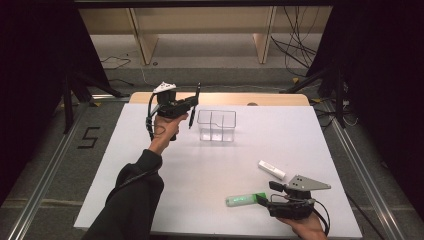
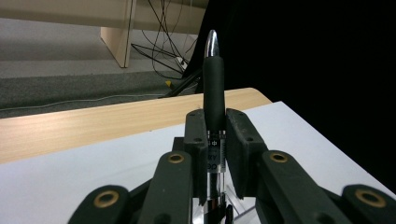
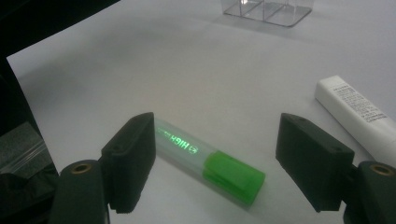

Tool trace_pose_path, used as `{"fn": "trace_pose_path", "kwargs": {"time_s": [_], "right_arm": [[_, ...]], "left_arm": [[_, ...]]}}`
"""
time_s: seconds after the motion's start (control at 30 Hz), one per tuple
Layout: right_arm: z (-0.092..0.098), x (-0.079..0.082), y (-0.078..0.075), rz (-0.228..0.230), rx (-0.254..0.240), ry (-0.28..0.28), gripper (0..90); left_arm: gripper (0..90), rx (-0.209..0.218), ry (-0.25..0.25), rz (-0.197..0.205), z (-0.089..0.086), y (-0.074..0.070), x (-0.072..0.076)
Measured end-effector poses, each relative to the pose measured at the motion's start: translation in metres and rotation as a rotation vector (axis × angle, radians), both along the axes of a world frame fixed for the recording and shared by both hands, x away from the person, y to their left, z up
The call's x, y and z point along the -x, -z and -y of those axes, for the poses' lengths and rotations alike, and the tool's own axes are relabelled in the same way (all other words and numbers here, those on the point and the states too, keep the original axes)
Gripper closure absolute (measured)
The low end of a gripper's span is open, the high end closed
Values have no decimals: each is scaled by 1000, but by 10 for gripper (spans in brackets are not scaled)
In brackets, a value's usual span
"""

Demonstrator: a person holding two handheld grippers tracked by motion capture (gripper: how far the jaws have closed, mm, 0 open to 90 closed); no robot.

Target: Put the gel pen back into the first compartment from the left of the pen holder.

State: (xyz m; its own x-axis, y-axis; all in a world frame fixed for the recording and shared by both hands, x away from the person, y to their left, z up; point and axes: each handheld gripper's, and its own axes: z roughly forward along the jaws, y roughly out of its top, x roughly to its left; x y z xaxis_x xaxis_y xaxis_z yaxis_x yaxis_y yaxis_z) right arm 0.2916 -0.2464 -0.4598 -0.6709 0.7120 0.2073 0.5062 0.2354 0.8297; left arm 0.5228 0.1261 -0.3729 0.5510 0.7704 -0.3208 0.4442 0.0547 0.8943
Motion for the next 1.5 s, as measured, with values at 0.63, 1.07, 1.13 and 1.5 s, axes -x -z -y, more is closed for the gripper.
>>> {"fn": "trace_pose_path", "kwargs": {"time_s": [0.63,1.07,1.13,1.5], "right_arm": [[1,1,0,-2,-8,-1,295],[-1,2,1,-1,-8,-14,294],[-1,3,1,-5,-9,-15,294],[-2,4,1,-3,-5,-22,294]], "left_arm": [[792,-1,-8,25,26,-5,-24],[792,11,-50,32,34,6,-35],[792,14,-58,30,34,8,-36],[791,14,-57,44,39,16,-37]]}}
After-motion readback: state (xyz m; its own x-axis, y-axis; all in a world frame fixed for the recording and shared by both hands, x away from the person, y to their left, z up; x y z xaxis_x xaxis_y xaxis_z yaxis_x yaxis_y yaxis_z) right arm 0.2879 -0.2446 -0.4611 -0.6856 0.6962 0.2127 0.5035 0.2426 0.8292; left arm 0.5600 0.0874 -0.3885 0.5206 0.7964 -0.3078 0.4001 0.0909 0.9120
